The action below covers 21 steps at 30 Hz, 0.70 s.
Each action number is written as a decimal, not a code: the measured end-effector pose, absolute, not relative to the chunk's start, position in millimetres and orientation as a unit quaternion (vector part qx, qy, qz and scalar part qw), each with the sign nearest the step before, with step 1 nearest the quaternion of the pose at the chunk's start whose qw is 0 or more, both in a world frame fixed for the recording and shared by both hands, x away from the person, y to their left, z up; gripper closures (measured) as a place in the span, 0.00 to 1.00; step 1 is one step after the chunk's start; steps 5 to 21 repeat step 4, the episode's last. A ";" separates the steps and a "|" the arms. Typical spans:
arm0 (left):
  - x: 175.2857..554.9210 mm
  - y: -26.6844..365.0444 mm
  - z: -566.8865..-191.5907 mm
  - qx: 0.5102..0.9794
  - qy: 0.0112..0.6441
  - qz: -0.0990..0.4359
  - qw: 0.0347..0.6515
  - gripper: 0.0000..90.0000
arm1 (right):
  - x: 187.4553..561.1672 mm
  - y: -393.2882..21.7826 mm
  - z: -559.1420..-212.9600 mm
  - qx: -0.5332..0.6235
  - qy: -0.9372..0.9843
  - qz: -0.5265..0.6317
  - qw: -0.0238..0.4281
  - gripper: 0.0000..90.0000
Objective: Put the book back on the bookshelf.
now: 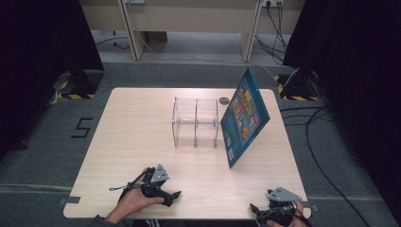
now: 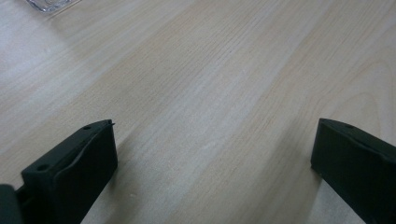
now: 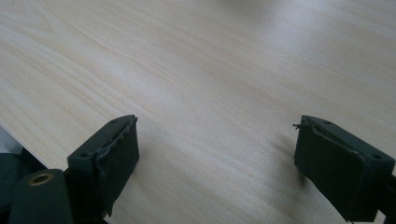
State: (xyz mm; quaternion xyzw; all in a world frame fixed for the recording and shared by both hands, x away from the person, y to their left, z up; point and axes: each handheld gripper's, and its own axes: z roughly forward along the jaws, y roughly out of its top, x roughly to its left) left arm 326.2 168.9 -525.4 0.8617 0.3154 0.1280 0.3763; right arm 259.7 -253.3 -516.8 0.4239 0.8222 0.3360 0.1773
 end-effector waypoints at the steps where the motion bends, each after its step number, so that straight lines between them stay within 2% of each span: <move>1: 326.1 168.8 -525.4 0.862 0.316 0.128 0.376 0.00 | 259.8 -253.3 -516.8 0.424 0.822 0.336 0.177 0.16; 21: 326.2 168.9 -525.4 0.862 0.315 0.128 0.376 0.00 | 259.8 -253.3 -516.9 0.423 0.822 0.337 0.177 0.16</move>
